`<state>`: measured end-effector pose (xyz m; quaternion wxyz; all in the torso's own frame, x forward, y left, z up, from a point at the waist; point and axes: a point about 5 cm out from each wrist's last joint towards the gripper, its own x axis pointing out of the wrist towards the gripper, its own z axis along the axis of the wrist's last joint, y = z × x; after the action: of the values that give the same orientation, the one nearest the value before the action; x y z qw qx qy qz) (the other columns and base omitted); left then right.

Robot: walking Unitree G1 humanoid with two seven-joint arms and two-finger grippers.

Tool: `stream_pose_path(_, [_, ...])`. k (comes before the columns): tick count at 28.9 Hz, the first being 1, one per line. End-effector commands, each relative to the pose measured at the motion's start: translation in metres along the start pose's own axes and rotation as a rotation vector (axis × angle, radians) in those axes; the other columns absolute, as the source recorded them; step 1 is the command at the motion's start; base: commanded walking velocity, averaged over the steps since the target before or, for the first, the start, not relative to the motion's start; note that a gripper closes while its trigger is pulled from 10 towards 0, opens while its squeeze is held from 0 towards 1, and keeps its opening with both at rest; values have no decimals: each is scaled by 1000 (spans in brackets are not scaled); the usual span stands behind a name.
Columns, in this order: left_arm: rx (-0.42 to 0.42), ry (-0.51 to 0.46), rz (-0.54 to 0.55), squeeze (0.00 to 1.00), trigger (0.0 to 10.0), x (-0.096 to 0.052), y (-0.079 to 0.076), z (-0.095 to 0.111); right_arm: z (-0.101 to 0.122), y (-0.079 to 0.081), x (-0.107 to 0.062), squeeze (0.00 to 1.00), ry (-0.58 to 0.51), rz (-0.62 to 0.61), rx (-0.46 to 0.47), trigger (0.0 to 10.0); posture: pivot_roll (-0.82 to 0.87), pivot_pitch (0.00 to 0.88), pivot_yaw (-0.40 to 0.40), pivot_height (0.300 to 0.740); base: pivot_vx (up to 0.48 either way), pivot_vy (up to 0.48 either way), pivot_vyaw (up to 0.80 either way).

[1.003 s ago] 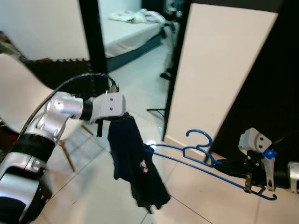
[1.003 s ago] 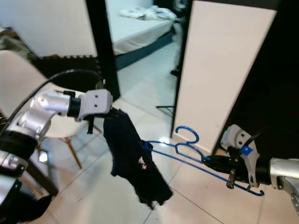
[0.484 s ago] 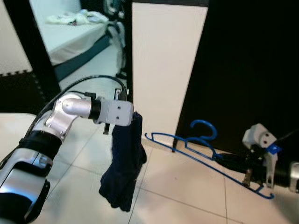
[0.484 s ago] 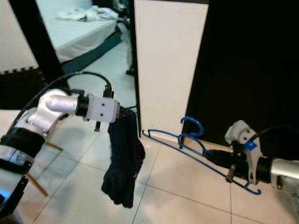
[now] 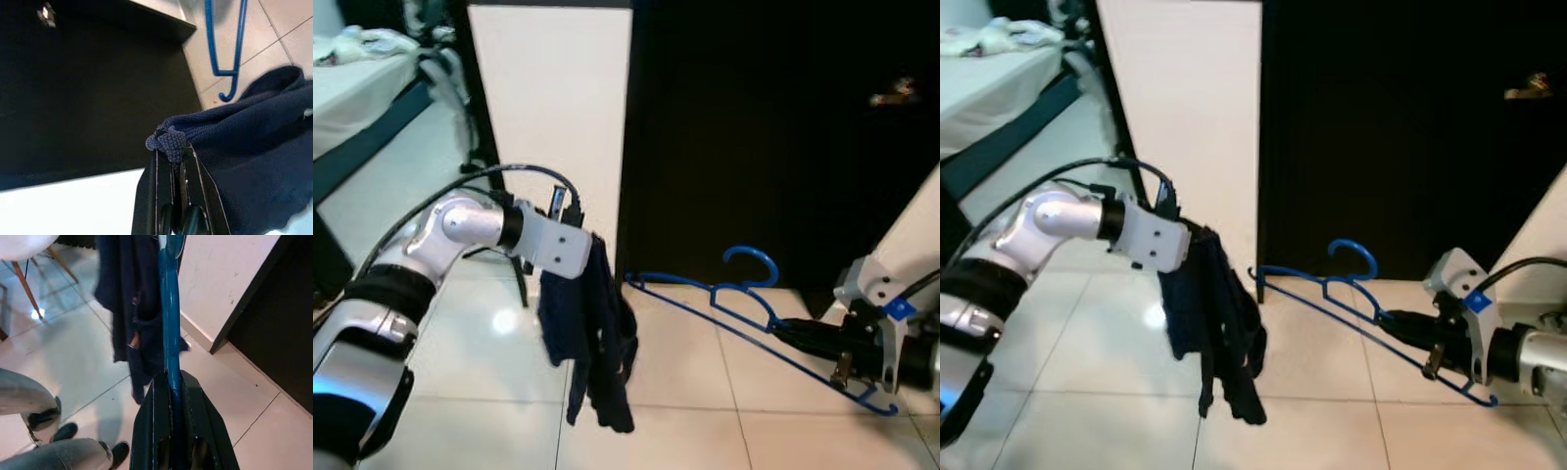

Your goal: Hang hanger

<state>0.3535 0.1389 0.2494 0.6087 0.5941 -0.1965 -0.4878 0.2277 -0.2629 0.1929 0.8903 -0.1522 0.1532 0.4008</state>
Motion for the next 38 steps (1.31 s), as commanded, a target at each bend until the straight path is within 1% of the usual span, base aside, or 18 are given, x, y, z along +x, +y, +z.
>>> stream_pose_path(1, [30, 28, 0, 0, 10000, 1, 1, -2, 2, 4, 3, 0, -13, 13, 1, 10000, -35, 14, 12, 740, 0, 0, -781])
stream_pose_path(2, [17, 50, 30, 0, 10000, 4, 4, -3, 3, 6, 7, 0, -30, 8, 10, 10000, -36, 14, 13, 740, 0, 0, -781])
stream_pose_path(3, [-4, 46, 56, 0, 10000, 7, 5, -3, 4, 9, 12, 0, -51, 11, 21, 10000, -39, 13, 13, 740, 0, 0, -781])
stream_pose_path(4, [-4, 46, 56, 0, 10000, 7, 5, -3, 4, 9, 12, 0, -51, 11, 21, 10000, -39, 13, 13, 740, 0, 0, -781])
stream_pose_path(5, [-44, 35, 69, 0, 10000, 10, 3, -2, 5, 14, 19, 0, -74, 19, 33, 10000, -41, 14, 16, 740, 0, 0, -788])
stream_pose_path(8, [-72, 25, 73, 0, 10000, 12, 1, -1, 5, 17, 23, 0, -88, 27, 41, 10000, -42, 14, 16, 740, 0, 0, -788])
stream_pose_path(11, [-203, -46, 93, 0, 10000, 17, -9, 1, 6, 25, 32, 0, -125, 44, 68, 10000, -43, 13, 17, 740, 0, 0, -788])
stream_pose_path(12, [-203, -46, 93, 0, 10000, 17, -9, 1, 6, 25, 32, 0, -125, 44, 68, 10000, -43, 13, 17, 740, 0, 0, -788])
stream_pose_path(13, [-250, -68, 111, 0, 10000, 18, -11, 1, 6, 26, 34, 0, -139, 39, 78, 10000, -42, 12, 18, 740, 0, 0, -788])
stream_pose_path(14, [-274, -77, 124, 0, 10000, 18, -13, 1, 5, 26, 35, 0, -148, 34, 84, 10000, -42, 12, 18, 740, 0, 0, -788])
stream_pose_path(18, [-297, -81, 153, 0, 10000, 17, -12, 0, 7, 24, 33, 0, -169, 20, 95, 10000, -42, 10, 19, 740, 0, 0, -788])
stream_pose_path(20, [-270, -92, 176, 0, 10000, 9, 1, 0, 11, 10, 18, 0, -177, -25, 82, 10000, -40, 4, 23, 740, 0, 0, -784])
stream_pose_path(22, [-227, -105, 182, 0, 10000, 3, 10, 2, 16, 3, 6, 0, -186, -41, 66, 10000, -42, 0, 28, 740, 0, 0, -784])
stream_pose_path(24, [-227, -105, 182, 0, 10000, 3, 10, 2, 16, 3, 6, 0, -186, -41, 66, 10000, -42, 0, 28, 740, 0, 0, -788])
stream_pose_path(25, [-179, -119, 172, 0, 10000, -1, 17, 5, 20, 2, 0, 0, -195, -36, 56, 10000, -45, 0, 31, 740, 0, 0, -788])
stream_pose_path(27, [-117, -151, 152, 0, 10000, -5, 25, 11, 25, 2, -8, 0, -206, -29, 40, 10000, -46, 0, 34, 740, 0, 0, -788])
stream_pose_path(31, [-49, -196, 115, 0, 10000, -9, 35, 21, 27, 2, -19, 0, -202, -33, 26, 10000, -49, 0, 40, 740, 0, 0, -784])
stream_pose_path(38, [0, -211, 80, 0, 10000, -11, 41, 26, 29, 0, -28, 0, -183, -59, -1, 10000, -53, 0, 49, 740, 0, 0, -665])
